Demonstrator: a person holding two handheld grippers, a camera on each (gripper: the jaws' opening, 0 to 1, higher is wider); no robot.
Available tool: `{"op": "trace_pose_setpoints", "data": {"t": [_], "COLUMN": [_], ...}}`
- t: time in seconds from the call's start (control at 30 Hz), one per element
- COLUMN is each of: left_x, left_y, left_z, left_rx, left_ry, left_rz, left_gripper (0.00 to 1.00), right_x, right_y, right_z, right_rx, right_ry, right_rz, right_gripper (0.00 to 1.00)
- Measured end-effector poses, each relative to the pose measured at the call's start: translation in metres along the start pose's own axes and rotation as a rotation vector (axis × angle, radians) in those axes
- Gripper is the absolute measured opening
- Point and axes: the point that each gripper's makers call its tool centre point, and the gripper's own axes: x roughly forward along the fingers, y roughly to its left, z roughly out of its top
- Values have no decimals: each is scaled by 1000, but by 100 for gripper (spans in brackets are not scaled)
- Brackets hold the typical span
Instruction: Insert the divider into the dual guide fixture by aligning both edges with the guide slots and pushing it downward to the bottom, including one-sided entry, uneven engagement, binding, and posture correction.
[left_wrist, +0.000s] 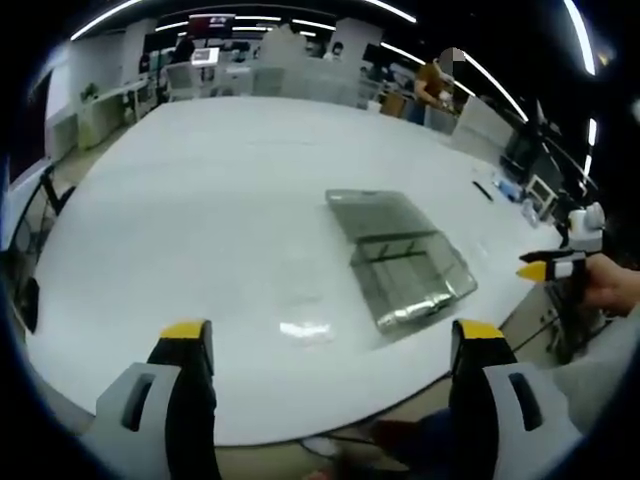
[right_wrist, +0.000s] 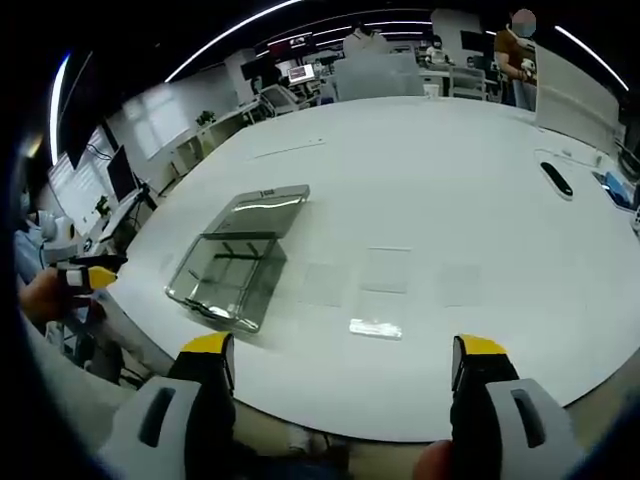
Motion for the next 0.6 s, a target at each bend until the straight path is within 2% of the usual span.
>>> {"op": "trace_pose_setpoints", "data": {"t": [0.6], "left_x": [0], "left_y": [-4], "left_z": [1], "left_rx": [7], "left_ry": [2], "left_rz": [0], "left_gripper": [96], "right_x": [-1], "right_y": [-2], "right_z": [0], "right_rx": [-5], "right_ry": [-1], "right_rz": [7], "right_gripper": [88]}}
